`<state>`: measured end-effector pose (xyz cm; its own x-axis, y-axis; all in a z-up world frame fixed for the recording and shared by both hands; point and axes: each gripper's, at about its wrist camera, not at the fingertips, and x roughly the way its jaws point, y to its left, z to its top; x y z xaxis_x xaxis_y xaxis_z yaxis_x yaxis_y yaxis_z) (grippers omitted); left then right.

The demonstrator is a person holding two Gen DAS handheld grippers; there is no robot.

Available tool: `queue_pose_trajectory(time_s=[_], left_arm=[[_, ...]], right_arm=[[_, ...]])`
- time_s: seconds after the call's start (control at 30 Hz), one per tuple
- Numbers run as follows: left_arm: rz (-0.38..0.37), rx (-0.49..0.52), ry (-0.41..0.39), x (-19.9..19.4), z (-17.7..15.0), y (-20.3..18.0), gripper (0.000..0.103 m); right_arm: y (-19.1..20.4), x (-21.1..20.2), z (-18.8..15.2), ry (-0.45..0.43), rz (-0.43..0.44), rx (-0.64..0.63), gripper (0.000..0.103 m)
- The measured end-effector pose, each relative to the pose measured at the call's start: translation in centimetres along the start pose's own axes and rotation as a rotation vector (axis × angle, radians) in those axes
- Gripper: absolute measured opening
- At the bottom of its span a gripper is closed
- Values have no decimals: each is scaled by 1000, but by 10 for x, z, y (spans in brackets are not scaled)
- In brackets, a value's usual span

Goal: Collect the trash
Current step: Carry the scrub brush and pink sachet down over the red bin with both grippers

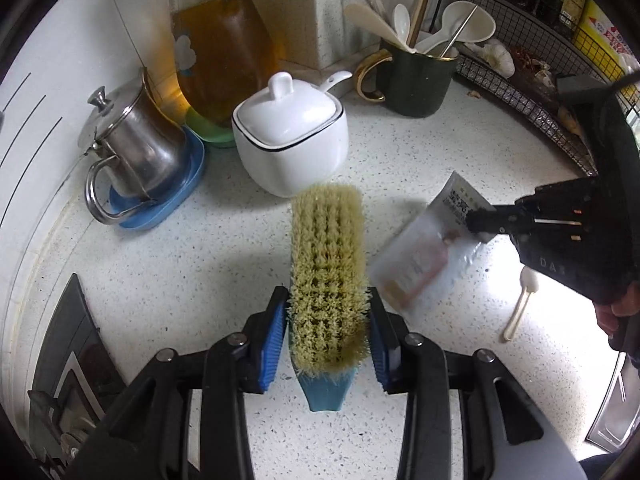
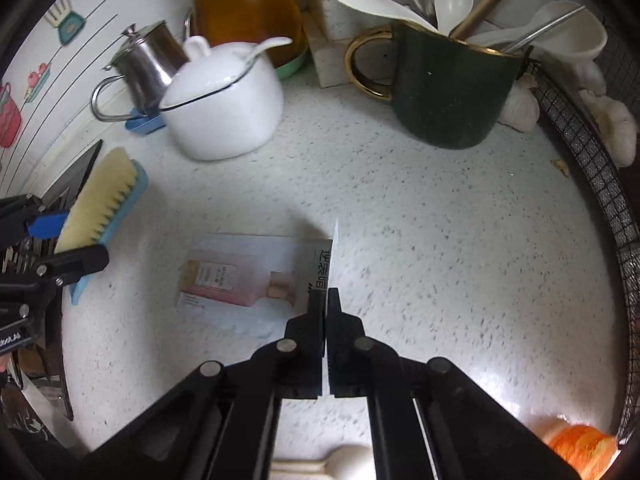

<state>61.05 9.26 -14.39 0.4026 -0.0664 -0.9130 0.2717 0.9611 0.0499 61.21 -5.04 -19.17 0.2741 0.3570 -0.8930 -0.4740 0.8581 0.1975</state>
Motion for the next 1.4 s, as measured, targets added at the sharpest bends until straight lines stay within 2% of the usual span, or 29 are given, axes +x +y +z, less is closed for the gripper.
queue_pose_trajectory(time_s=[0.3,0.53,0.8,1.17,1.4], left_arm=[[-30,14,-61,-38,-22,-19,35],[-42,45,-99,-62,-43,-42,35],[-25,49,-111,-85,-77,-64,35],[15,-36,-104,-113,-144,-94,35],[22,-64,-108,-130,-187,-98,35]], right_arm=[[42,-63,-43,-85,-18,42,1],[42,-107,-80,-126,-38,62,0],[48,-121,-114,-163,-34,86,0],[71,-148,-173,-179,1,28,0],[97,-161,-201,-189,33,10,0]])
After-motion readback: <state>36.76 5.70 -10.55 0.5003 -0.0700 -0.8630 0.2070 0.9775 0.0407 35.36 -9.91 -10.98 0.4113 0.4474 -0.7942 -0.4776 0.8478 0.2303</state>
